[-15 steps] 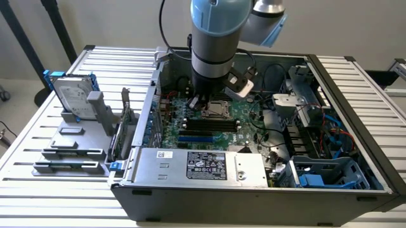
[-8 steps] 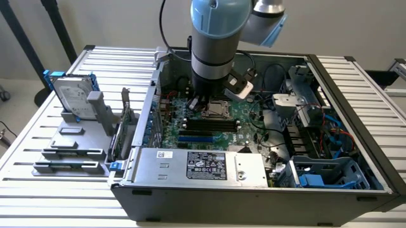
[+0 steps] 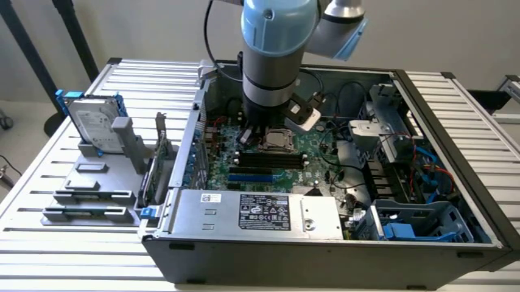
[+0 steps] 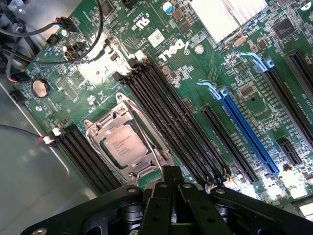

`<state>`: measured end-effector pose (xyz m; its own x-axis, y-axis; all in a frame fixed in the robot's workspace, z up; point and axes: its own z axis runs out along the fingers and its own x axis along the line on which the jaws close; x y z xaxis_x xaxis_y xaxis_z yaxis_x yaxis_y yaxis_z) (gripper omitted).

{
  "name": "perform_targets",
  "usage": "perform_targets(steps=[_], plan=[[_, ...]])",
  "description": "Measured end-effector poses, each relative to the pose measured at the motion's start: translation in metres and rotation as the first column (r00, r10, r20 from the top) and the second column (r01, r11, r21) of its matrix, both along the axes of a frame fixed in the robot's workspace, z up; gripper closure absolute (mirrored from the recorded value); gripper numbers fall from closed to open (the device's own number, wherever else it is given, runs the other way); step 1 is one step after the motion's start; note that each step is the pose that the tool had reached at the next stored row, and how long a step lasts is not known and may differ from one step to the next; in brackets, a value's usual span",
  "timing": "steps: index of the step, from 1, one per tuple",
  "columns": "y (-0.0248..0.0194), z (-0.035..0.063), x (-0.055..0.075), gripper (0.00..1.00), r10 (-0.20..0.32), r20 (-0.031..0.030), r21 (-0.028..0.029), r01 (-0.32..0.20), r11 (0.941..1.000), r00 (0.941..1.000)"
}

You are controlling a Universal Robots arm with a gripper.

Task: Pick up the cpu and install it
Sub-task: 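Install the first cpu locking lever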

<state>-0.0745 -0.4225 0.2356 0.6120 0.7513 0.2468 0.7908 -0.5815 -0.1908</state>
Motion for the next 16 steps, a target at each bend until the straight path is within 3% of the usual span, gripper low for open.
perform_targets(steps=[16], plan=[[0.0076, -0.0149, -0.009, 0.89, 0.0, -0.0002, -0.0018, 0.0, 1.0, 1.0]])
